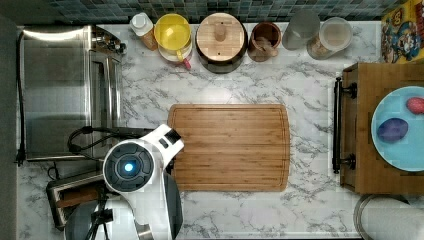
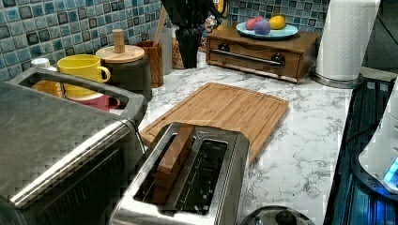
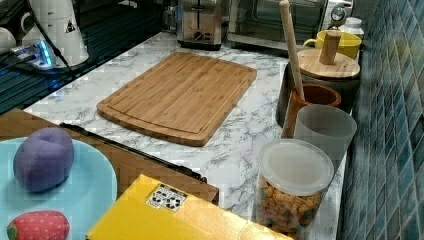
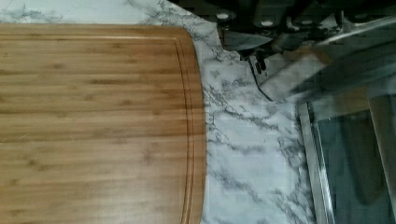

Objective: Turn on the toaster.

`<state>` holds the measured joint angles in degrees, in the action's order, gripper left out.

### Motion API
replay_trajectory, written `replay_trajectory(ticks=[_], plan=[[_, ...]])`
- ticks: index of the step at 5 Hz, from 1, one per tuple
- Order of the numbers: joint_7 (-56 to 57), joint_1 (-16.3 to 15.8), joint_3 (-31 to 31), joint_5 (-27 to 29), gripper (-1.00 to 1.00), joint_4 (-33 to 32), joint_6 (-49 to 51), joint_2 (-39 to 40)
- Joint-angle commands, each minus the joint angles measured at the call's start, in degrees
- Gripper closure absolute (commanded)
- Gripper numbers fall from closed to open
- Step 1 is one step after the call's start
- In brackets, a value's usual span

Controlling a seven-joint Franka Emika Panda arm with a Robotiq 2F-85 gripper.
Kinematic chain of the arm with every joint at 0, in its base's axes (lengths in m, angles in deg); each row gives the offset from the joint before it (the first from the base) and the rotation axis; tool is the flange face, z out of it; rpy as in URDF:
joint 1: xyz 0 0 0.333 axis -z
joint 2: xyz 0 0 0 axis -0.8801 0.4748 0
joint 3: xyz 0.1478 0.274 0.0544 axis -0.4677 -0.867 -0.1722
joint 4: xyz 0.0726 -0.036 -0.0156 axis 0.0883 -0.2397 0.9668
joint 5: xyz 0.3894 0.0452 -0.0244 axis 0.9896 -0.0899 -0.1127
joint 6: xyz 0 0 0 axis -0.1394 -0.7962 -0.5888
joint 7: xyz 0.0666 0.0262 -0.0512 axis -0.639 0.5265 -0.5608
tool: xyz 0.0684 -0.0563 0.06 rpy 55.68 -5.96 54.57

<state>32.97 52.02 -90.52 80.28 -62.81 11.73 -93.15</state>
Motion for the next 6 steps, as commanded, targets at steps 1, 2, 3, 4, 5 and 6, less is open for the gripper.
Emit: replay_trajectory(ticks=[1,2,3,4,5,6], plan=[[15.0,-4.0,2.0,10.5,1.00,-10.8,-3.1,-4.5],[17.4,-5.0,1.6,11.9,1.00,-13.0,-5.7,-6.1],[20.7,-6.2,0.4,12.8,1.00,-16.5,-10.9,-8.2],[21.2,-6.9,0.5,15.0,1.00,-18.2,-14.2,-8.7],[22.1,-7.4,1.3,16.3,1.00,-17.1,-13.6,-7.8],[23.9,-8.3,1.8,19.2,1.00,-16.4,-13.7,-6.5]])
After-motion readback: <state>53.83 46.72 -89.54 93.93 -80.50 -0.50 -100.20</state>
